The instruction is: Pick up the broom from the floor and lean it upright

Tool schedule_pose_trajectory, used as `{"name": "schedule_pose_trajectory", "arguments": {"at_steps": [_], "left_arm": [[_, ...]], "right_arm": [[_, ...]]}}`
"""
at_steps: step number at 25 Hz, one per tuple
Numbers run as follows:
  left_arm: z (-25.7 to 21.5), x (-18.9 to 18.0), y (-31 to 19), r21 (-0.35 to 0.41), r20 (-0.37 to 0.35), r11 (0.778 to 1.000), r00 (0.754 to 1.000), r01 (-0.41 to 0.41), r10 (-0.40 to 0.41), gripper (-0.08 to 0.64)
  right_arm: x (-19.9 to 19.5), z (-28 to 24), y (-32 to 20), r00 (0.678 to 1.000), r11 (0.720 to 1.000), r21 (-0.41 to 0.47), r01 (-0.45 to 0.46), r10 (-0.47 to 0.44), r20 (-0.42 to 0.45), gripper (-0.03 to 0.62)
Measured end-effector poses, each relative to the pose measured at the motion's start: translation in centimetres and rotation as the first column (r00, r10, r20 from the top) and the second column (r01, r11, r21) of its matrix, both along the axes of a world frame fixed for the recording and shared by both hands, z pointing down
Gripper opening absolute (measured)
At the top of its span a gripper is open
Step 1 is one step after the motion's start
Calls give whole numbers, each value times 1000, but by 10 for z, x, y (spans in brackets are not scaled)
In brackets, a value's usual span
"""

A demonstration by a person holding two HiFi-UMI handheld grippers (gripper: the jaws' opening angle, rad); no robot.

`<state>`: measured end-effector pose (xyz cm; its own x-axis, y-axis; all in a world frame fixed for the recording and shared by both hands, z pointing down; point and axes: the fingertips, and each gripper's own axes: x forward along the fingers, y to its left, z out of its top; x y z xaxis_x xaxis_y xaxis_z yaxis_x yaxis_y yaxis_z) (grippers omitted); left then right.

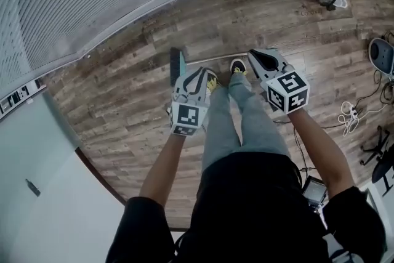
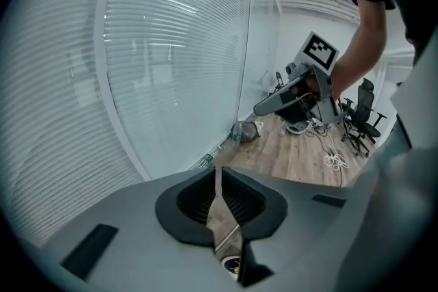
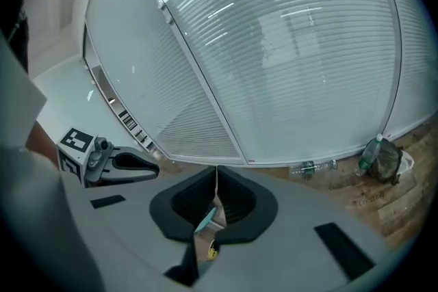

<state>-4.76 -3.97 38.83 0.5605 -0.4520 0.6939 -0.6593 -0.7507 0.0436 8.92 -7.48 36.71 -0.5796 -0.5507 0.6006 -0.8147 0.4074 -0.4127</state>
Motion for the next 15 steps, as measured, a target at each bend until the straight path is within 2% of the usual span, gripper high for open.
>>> {"name": "schedule_pose_trajectory", "arguments": {"at_steps": [4, 9, 12, 15], "left_arm": [[59, 2, 12, -44, 21, 998, 999, -48, 49, 23], [136, 2, 22, -93, 52, 990, 993, -102, 107, 23], [183, 3, 28, -130, 62, 984, 989, -125, 133, 25], [227, 4, 35, -154, 80, 977, 983, -150, 163, 25]], "right_arm": [[13, 57, 11, 998, 994, -87, -64, 63, -15, 20], [19, 138, 31, 992, 972, -200, -122, 117, -39, 20], [22, 188, 43, 985, 951, -258, -172, 162, -60, 20], [26, 236, 60, 969, 911, -330, -245, 234, -74, 21]]}}
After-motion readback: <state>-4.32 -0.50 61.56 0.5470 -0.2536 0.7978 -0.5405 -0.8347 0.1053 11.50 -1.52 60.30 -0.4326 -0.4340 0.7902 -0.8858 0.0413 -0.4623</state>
